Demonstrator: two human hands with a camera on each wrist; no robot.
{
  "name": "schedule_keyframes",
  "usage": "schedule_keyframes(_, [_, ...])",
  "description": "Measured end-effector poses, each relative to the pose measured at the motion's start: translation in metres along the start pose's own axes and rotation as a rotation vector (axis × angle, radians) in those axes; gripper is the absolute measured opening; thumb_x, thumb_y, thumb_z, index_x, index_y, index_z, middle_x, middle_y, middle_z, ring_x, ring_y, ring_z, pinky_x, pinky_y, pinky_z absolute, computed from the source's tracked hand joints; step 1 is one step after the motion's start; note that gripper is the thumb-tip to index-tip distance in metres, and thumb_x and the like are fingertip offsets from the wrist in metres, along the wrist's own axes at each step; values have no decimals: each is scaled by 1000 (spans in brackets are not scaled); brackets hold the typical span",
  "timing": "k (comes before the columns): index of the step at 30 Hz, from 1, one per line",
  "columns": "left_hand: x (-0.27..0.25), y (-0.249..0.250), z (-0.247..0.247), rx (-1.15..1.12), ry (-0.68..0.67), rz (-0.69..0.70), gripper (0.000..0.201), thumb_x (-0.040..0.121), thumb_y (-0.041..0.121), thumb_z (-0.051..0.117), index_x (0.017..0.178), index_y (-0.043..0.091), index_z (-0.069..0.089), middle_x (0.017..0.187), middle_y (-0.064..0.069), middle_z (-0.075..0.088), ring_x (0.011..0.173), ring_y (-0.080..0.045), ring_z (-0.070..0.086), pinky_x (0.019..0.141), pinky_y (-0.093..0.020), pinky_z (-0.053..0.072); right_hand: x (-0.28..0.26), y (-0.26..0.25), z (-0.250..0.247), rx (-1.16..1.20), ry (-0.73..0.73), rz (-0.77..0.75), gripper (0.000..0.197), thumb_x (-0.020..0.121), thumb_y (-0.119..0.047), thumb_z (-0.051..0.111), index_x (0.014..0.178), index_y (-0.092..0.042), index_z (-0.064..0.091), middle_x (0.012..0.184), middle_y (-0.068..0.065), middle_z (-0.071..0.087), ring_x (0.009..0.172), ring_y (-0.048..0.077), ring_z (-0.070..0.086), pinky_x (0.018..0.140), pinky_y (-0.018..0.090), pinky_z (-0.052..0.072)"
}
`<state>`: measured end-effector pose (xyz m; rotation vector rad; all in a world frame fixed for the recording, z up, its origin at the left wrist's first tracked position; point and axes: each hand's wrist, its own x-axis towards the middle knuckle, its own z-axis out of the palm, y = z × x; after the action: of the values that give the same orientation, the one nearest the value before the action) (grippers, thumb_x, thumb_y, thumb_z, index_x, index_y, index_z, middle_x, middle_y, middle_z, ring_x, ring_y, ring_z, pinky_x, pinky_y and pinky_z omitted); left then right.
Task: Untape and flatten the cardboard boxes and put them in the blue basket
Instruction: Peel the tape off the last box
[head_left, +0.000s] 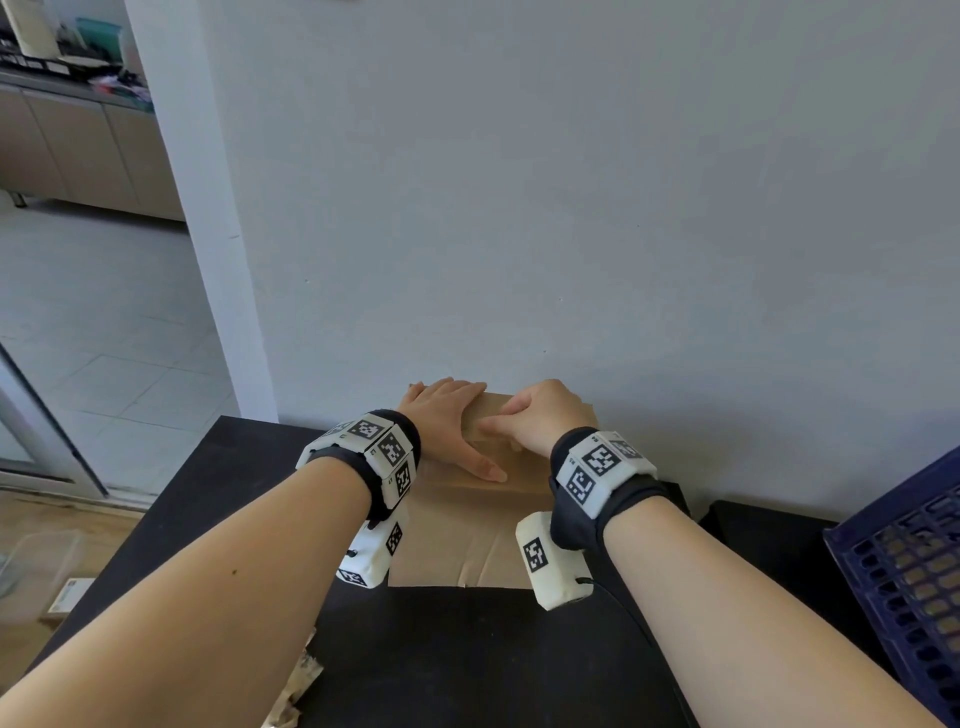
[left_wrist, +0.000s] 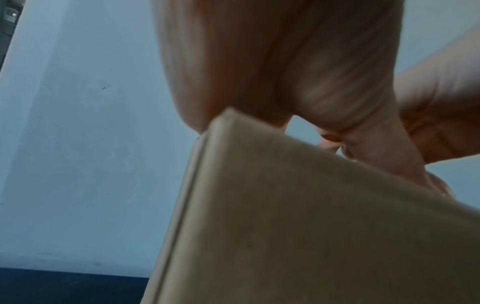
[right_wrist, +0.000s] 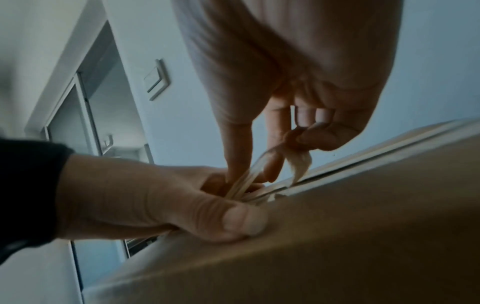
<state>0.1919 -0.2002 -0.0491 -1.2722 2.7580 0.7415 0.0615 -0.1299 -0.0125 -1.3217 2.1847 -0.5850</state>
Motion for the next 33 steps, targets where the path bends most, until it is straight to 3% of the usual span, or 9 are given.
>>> schedule_keyframes(3, [-1, 2, -2, 16, -10, 0, 113, 63, 64, 72, 150, 23, 13, 157, 4, 14, 146, -15, 5, 116, -41, -7, 1, -3, 5, -21, 10, -6, 40, 72, -45, 76, 91, -9, 74, 78, 3, 69, 66, 14, 57, 57, 23, 42])
schedule_keyframes(8, [-3, 3, -2, 10, -6, -5, 111, 64, 63, 73, 150, 23, 15, 157, 4, 15, 146, -14, 6, 116, -40, -6, 14, -5, 11, -75, 61, -4, 30, 76, -32, 73, 88, -5, 71, 84, 5, 70, 66, 17, 58, 61, 26, 48])
schedule_keyframes(12, [-3, 2, -1, -13, 0, -4, 110, 65, 62, 73, 150, 24, 15, 156, 6, 15, 145, -14, 7, 117, -40, -7, 18, -2, 7, -42, 3, 42, 25, 70, -30, 75, 85, -11, 70, 71, 1, 63, 65, 16, 58, 59, 23, 44])
schedule_keyframes(16, [-3, 1, -1, -16, -2, -10, 110, 64, 64, 73, 150, 25, 16, 156, 5, 16, 145, -14, 8, 118, -40, -6, 23, 10, -5, -17, 36, 85, 28, 63, -32, 80, 75, -9, 68, 73, 4, 69, 73, 19, 66, 64, 27, 50])
schedule_keyframes(20, [-4, 2, -4, -19, -7, -4, 109, 64, 62, 74, 149, 24, 17, 154, 7, 19, 144, -14, 10, 118, -39, -6, 23, 30, -30, 47, 97, 148, 28, 65, -30, 83, 69, -10, 64, 70, 2, 65, 68, 17, 59, 52, 24, 38])
schedule_keyframes(25, [-4, 5, -6, -24, -16, -1, 109, 64, 60, 75, 149, 24, 17, 154, 7, 18, 145, -13, 10, 117, -39, -7, 27, 60, -51, 172, 167, 232, 24, 68, -21, 81, 79, -6, 65, 75, 1, 62, 71, 17, 57, 68, 26, 45])
schedule_keyframes(28, [-5, 5, -6, -21, -15, -3, 108, 65, 59, 75, 149, 24, 17, 154, 7, 19, 144, -12, 10, 117, -38, -6, 29, 78, -54, 270, 217, 271, 32, 69, -17, 78, 94, -2, 65, 93, 11, 69, 93, 27, 66, 88, 38, 54])
schedule_keyframes(30, [-5, 5, -6, -18, -15, -6, 108, 65, 59, 75, 149, 24, 17, 154, 7, 19, 144, -12, 10, 116, -38, -6, 26, 85, -56, 329, 236, 277, 16, 74, -10, 74, 83, -5, 61, 92, 15, 69, 91, 28, 67, 85, 41, 56])
schedule_keyframes(33, [-4, 6, -6, -18, -19, -17, 108, 64, 59, 75, 149, 25, 17, 154, 7, 19, 144, -13, 11, 117, -39, -6, 21, 96, -62, 440, 277, 290, 16, 78, -1, 68, 71, -7, 56, 87, 16, 71, 84, 27, 69, 79, 38, 58])
